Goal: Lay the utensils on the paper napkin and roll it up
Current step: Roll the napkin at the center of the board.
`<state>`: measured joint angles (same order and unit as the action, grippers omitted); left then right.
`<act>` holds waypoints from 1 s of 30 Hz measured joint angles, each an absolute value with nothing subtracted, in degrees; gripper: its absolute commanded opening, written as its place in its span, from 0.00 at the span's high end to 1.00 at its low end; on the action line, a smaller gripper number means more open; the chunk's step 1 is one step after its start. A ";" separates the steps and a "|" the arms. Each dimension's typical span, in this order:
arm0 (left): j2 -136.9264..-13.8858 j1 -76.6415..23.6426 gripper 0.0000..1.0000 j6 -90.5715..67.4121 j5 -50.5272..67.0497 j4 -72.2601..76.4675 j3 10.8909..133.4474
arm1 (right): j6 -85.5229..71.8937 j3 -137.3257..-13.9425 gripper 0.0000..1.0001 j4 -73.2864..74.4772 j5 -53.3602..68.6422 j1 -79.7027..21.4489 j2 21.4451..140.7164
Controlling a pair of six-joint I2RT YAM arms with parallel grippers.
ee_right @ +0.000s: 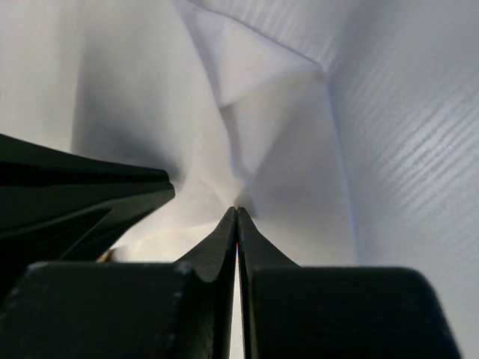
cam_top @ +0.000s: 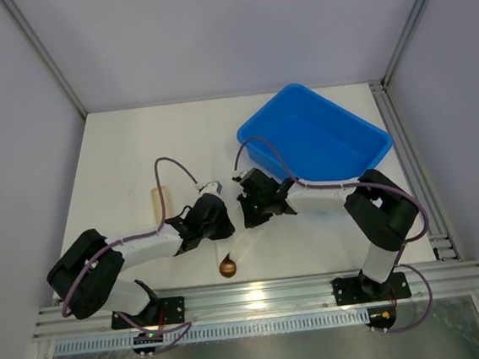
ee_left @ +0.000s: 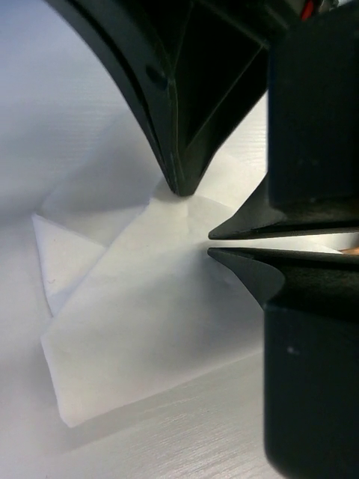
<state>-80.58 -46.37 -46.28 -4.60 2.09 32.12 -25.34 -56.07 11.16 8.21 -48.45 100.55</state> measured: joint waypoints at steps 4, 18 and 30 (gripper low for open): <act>-81.91 -46.35 0.92 -46.28 -4.67 1.83 32.14 | -24.60 -56.38 0.94 14.87 6.15 -48.42 98.52; -82.02 -46.28 0.92 -46.26 -4.38 1.85 32.18 | -22.63 -53.98 0.67 18.90 4.93 -40.66 85.97; -82.04 -46.11 0.92 -46.26 -4.03 1.85 32.23 | -23.03 -45.82 0.55 17.21 8.95 -39.31 85.97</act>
